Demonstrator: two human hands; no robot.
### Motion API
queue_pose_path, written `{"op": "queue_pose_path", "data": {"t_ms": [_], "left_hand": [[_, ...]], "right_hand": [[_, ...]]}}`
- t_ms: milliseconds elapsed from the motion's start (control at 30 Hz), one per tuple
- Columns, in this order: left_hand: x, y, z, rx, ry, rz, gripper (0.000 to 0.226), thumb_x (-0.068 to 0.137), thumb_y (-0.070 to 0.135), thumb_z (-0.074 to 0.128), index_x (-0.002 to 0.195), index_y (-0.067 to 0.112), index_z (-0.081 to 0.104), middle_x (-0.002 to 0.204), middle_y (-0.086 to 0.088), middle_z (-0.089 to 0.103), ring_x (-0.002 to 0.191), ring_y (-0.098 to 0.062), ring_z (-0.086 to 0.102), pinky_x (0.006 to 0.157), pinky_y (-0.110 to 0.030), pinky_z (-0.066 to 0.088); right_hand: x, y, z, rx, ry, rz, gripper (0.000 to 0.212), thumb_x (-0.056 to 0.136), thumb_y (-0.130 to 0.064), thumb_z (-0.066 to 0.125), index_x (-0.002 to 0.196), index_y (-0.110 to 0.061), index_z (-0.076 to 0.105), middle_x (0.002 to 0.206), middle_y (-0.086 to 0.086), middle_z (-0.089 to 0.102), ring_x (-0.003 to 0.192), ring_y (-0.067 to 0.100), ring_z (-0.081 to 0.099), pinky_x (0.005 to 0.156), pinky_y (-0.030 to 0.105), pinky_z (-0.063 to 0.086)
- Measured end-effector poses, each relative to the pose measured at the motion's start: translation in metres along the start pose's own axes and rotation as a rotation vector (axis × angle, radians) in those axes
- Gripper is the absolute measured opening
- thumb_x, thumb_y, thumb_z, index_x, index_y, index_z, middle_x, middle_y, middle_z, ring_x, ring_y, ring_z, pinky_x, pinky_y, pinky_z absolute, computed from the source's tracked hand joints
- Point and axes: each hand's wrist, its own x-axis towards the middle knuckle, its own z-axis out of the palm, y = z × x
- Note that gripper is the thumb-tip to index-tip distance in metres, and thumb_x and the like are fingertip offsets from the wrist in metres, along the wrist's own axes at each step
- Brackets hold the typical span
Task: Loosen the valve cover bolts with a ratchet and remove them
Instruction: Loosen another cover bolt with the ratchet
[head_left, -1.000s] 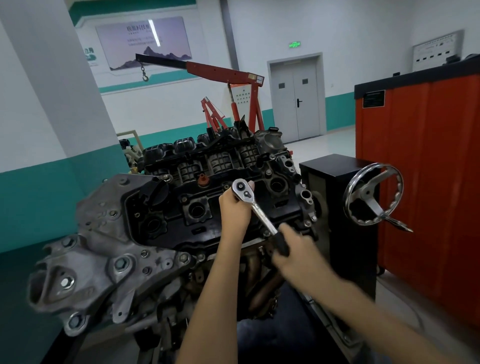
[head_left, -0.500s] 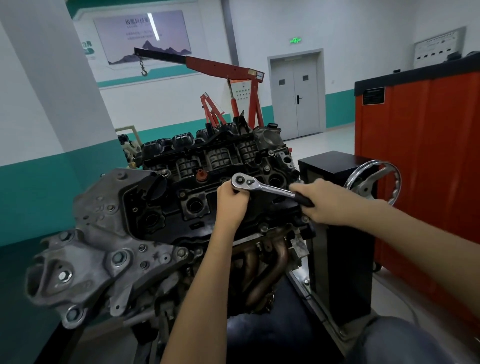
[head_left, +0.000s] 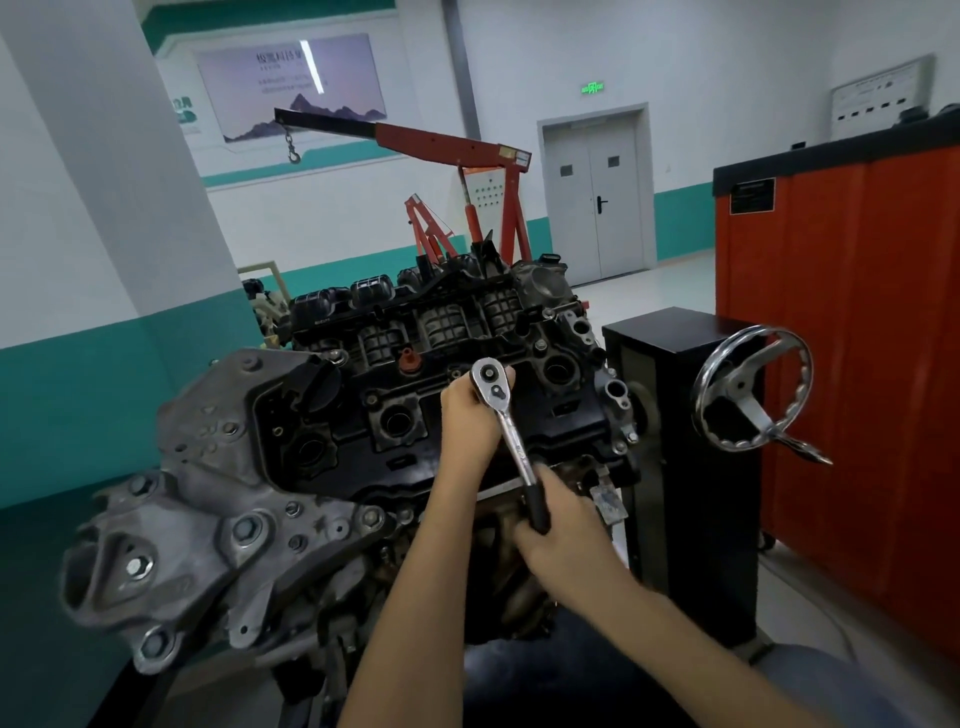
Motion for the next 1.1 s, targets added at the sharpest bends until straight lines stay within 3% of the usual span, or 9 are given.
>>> {"op": "queue_pose_path", "data": {"t_ms": [67, 167, 300, 400, 600, 733, 800, 967, 1100], "left_hand": [[0.001, 0.002, 0.0, 0.065, -0.056, 0.034, 0.044, 0.092, 0.008, 0.06, 0.051, 0.019, 0.049, 0.053, 0.01, 0.042, 0.059, -0.009, 0.037, 0.062, -0.026, 0.034], [0.004, 0.003, 0.0, 0.086, -0.073, 0.07, 0.02, 0.089, 0.001, 0.052, 0.075, -0.01, 0.061, 0.066, -0.011, 0.048, 0.067, -0.017, 0.039, 0.065, -0.032, 0.032], [-0.001, -0.001, -0.001, -0.002, -0.009, 0.056, 0.02, 0.091, 0.001, 0.052, 0.073, 0.003, 0.063, 0.071, -0.006, 0.055, 0.072, -0.016, 0.046, 0.062, -0.027, 0.034], [-0.007, -0.003, 0.005, -0.091, 0.059, 0.051, 0.042, 0.093, 0.007, 0.061, 0.053, 0.019, 0.054, 0.053, 0.017, 0.048, 0.057, 0.002, 0.041, 0.056, -0.016, 0.034], [-0.001, -0.002, 0.007, -0.043, 0.057, 0.046, 0.052, 0.095, 0.017, 0.063, 0.059, 0.021, 0.026, 0.052, 0.011, 0.024, 0.049, -0.004, 0.022, 0.049, -0.019, 0.022], [0.0, -0.002, -0.001, -0.079, -0.013, 0.017, 0.051, 0.094, 0.014, 0.063, 0.056, 0.024, 0.031, 0.054, 0.012, 0.031, 0.056, -0.007, 0.029, 0.058, -0.025, 0.028], [-0.001, -0.001, -0.002, -0.06, -0.051, 0.024, 0.047, 0.094, 0.012, 0.061, 0.051, 0.019, 0.044, 0.052, 0.015, 0.04, 0.055, -0.004, 0.036, 0.059, -0.022, 0.032], [-0.002, 0.001, -0.003, -0.005, -0.074, 0.043, 0.02, 0.09, 0.004, 0.052, 0.078, 0.007, 0.067, 0.077, -0.009, 0.056, 0.076, -0.015, 0.046, 0.063, -0.025, 0.034], [-0.007, -0.001, 0.003, -0.066, 0.005, 0.044, 0.039, 0.093, 0.006, 0.057, 0.058, 0.023, 0.057, 0.06, 0.014, 0.052, 0.062, -0.002, 0.044, 0.059, -0.018, 0.034]], "right_hand": [[0.012, 0.006, -0.047, -0.184, -0.095, -0.068, 0.024, 0.081, -0.002, 0.057, 0.092, -0.022, 0.051, 0.066, 0.008, 0.054, 0.052, 0.016, 0.049, 0.052, 0.03, 0.046], [0.045, 0.0, -0.109, -0.461, -0.215, -0.168, 0.025, 0.085, -0.003, 0.06, 0.1, -0.022, 0.055, 0.074, 0.004, 0.058, 0.061, 0.022, 0.061, 0.057, 0.032, 0.05], [0.066, -0.008, -0.119, -0.842, -0.079, -0.28, 0.031, 0.087, -0.016, 0.061, 0.116, -0.024, 0.053, 0.077, -0.002, 0.05, 0.076, 0.028, 0.062, 0.064, 0.029, 0.042], [0.028, 0.006, -0.073, -0.472, -0.004, -0.155, 0.023, 0.084, -0.01, 0.062, 0.096, -0.024, 0.048, 0.069, 0.001, 0.053, 0.056, 0.017, 0.052, 0.05, 0.02, 0.039], [-0.004, -0.009, 0.04, 0.119, 0.108, 0.021, 0.024, 0.085, -0.004, 0.055, 0.101, -0.022, 0.048, 0.065, -0.002, 0.05, 0.05, 0.002, 0.051, 0.046, 0.011, 0.038], [0.003, -0.002, -0.006, -0.091, -0.018, -0.007, 0.033, 0.084, -0.004, 0.056, 0.112, -0.02, 0.051, 0.073, 0.008, 0.053, 0.06, 0.015, 0.051, 0.053, 0.017, 0.038], [0.016, 0.001, -0.057, -0.235, -0.133, -0.079, 0.029, 0.083, -0.001, 0.057, 0.103, -0.022, 0.056, 0.071, 0.007, 0.055, 0.06, 0.021, 0.052, 0.053, 0.023, 0.041], [0.065, -0.012, -0.126, -0.853, -0.104, -0.266, 0.022, 0.087, -0.014, 0.06, 0.106, -0.023, 0.054, 0.068, -0.008, 0.045, 0.069, 0.025, 0.059, 0.061, 0.029, 0.04], [0.029, 0.008, -0.077, -0.449, -0.025, -0.121, 0.023, 0.083, -0.009, 0.061, 0.086, -0.027, 0.046, 0.067, 0.0, 0.05, 0.057, 0.017, 0.053, 0.053, 0.027, 0.043]]}}
